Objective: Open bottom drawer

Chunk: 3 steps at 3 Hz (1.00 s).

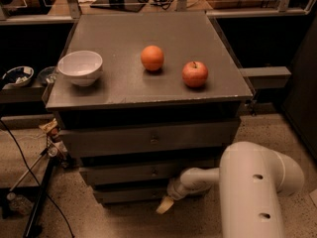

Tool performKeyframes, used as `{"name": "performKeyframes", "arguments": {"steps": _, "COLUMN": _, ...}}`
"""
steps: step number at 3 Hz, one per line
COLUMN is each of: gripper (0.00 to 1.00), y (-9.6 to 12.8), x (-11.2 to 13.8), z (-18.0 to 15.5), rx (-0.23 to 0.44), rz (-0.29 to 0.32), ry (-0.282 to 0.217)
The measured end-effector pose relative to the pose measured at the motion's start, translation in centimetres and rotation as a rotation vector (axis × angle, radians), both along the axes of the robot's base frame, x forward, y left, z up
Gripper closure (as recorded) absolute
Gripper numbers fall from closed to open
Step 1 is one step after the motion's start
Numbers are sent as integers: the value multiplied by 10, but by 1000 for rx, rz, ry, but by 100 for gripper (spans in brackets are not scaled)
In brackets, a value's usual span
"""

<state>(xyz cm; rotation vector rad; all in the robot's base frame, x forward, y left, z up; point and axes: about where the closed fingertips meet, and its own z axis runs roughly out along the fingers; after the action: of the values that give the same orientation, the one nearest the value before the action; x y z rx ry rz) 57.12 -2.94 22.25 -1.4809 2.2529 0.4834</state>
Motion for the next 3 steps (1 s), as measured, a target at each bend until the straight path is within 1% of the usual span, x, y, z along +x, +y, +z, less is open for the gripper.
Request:
{"name": "performKeyframes", "arguments": {"steps": 1, "gripper": 0, "y": 4, "x": -11, "z": -16, "rx": -5, "rz": 41, "ry": 47}}
{"name": "performKeyframes", "arguments": {"steps": 2, "gripper": 0, "y": -6, "x": -20, "z": -16, "rx": -10, "rz": 51, "ry": 57}}
{"name": "performKeyframes", "arguments": {"steps": 3, "gripper": 0, "y": -19, "x": -36, "z": -4, "rx": 13, "rz": 56, "ry": 83}}
